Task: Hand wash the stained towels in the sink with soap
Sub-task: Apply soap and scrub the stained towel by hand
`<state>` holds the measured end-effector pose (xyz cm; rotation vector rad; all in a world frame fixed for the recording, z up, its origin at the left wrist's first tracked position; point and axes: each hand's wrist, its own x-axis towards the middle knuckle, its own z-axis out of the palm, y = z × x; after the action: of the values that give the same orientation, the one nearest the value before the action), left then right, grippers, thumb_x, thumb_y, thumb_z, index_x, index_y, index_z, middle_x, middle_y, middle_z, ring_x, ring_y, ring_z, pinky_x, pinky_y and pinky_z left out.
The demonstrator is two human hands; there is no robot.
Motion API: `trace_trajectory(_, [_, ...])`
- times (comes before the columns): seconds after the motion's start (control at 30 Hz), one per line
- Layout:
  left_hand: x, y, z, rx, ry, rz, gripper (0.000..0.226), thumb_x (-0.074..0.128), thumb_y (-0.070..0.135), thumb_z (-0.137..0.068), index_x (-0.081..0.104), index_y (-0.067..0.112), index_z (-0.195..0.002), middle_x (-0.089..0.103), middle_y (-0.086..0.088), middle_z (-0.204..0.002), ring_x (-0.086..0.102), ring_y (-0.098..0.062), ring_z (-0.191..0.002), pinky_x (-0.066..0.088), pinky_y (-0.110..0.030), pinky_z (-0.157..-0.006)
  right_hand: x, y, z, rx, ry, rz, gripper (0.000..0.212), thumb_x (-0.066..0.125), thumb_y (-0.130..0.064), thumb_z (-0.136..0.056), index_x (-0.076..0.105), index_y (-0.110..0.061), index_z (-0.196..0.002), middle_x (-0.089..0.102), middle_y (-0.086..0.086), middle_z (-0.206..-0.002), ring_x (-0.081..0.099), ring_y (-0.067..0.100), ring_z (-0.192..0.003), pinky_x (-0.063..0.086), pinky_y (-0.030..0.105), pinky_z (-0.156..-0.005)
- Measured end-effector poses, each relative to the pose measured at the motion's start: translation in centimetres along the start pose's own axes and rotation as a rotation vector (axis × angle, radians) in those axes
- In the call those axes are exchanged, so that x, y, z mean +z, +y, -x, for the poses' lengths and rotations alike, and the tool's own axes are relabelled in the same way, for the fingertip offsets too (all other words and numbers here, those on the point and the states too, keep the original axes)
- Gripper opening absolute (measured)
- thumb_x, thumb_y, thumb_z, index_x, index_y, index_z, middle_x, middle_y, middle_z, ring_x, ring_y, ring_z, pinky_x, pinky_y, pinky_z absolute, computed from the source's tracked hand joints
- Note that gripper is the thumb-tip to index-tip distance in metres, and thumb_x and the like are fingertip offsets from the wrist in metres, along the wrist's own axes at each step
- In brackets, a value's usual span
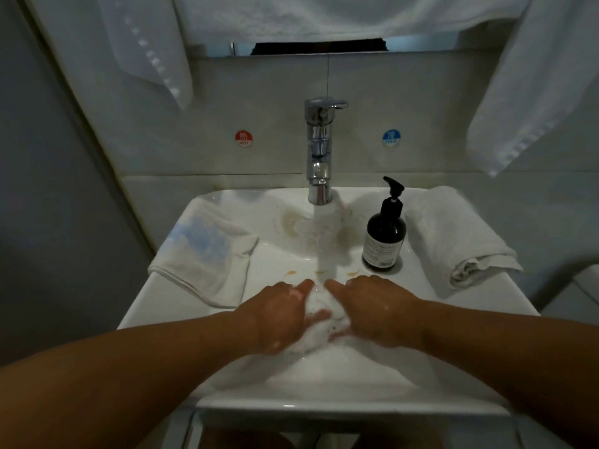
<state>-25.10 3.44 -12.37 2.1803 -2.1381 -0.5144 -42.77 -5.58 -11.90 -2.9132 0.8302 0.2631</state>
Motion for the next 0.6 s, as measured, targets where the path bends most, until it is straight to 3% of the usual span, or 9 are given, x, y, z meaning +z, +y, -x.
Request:
trace_trajectory(0.07, [-0.5, 0.3, 0.0, -0.019, 0.062, 0.007, 0.048, 0.047, 0.058, -0.099, 0.056, 0.019, -0.126, 0.067, -0.007, -0.119, 0.063, -0.026, -0.104, 0.047, -0.028, -0.086, -0.1, 0.3, -0.1, 0.001, 0.033, -0.052, 0.068, 0.069, -0.066, -0.082, 0.042, -0.03, -0.133, 0.065, 0.004, -0.116, 0.062, 0.024, -0.1, 0.054, 0.04, -0.089])
trace_trajectory(0.13, [-1.0, 0.2, 0.2, -0.036, 0.037, 0.099, 0.041, 0.055, 0.056, -0.097, 0.068, 0.019, -0.11, 0.071, -0.005, -0.109, 0.064, -0.025, -0.1, 0.042, -0.014, -0.071, -0.2, 0.4, 0.2, -0.003, 0.006, -0.256, 0.059, 0.078, -0.065, -0.072, 0.058, -0.031, -0.116, 0.069, -0.005, -0.107, 0.064, 0.018, -0.094, 0.055, 0.038, -0.088])
trace_trajectory(0.2, [-1.5, 0.2, 0.6, -0.052, -0.009, 0.158, 0.036, 0.061, 0.051, -0.097, 0.073, 0.018, -0.102, 0.073, -0.002, -0.102, 0.066, -0.023, -0.097, 0.037, -0.007, -0.06, -0.4, 0.2, 0.8, 0.019, -0.071, -0.442, 0.059, 0.083, -0.064, -0.068, 0.062, -0.03, -0.111, 0.069, -0.01, -0.104, 0.065, 0.014, -0.092, 0.055, 0.036, -0.088])
trace_trajectory(0.23, [-1.9, 0.1, 0.8, -0.042, 0.011, 0.135, 0.038, 0.06, 0.053, -0.096, 0.074, 0.02, -0.107, 0.073, -0.001, -0.103, 0.066, -0.021, -0.096, 0.037, -0.007, -0.063, -0.6, 0.0, 1.2, 0.036, -0.076, -0.439, 0.066, 0.081, -0.068, -0.068, 0.057, -0.031, -0.117, 0.066, -0.011, -0.11, 0.064, 0.013, -0.095, 0.054, 0.034, -0.089])
trace_trajectory(0.3, [-2.6, 0.1, 1.2, -0.009, 0.075, 0.08, 0.048, 0.054, 0.058, -0.097, 0.064, 0.026, -0.131, 0.068, 0.001, -0.123, 0.062, -0.017, -0.108, 0.044, -0.017, -0.086, -0.8, -0.2, 1.8, 0.03, -0.01, -0.269, 0.086, 0.069, -0.078, -0.072, 0.037, -0.035, -0.139, 0.049, -0.006, -0.135, 0.059, 0.016, -0.108, 0.052, 0.034, -0.094])
trace_trajectory(0.4, [-2.2, 0.3, 2.4, 0.05, -0.108, 0.066, 0.074, 0.045, 0.067, -0.097, 0.028, 0.028, -0.157, 0.044, 0.001, -0.154, 0.047, -0.019, -0.134, 0.037, -0.03, -0.111, -0.6, -0.5, 2.9, -0.076, -0.045, -0.136, 0.108, 0.058, -0.082, -0.078, -0.001, -0.038, -0.157, 0.023, -0.002, -0.161, 0.042, 0.022, -0.136, 0.041, 0.04, -0.111])
trace_trajectory(0.5, [-0.9, 0.5, 3.2, 0.006, -0.258, -0.104, 0.106, 0.041, 0.086, -0.083, -0.001, 0.027, -0.161, 0.034, -0.006, -0.159, 0.045, -0.025, -0.137, 0.038, -0.04, -0.114, -0.1, -1.0, 2.8, -0.078, -0.112, -0.074, 0.124, 0.059, -0.085, -0.074, -0.02, -0.035, -0.156, 0.027, 0.005, -0.158, 0.044, 0.027, -0.133, 0.04, 0.042, -0.11])
trace_trajectory(0.6, [-0.8, 0.7, 2.3, -0.021, -0.253, -0.124, 0.101, 0.036, 0.081, -0.089, 0.009, 0.015, -0.16, 0.046, -0.012, -0.151, 0.053, -0.026, -0.129, 0.042, -0.038, -0.109, 0.2, -0.9, 1.5, -0.055, -0.098, -0.047, 0.115, 0.06, -0.083, -0.076, -0.007, -0.038, -0.157, 0.046, 0.008, -0.142, 0.056, 0.025, -0.113, 0.048, 0.039, -0.098])
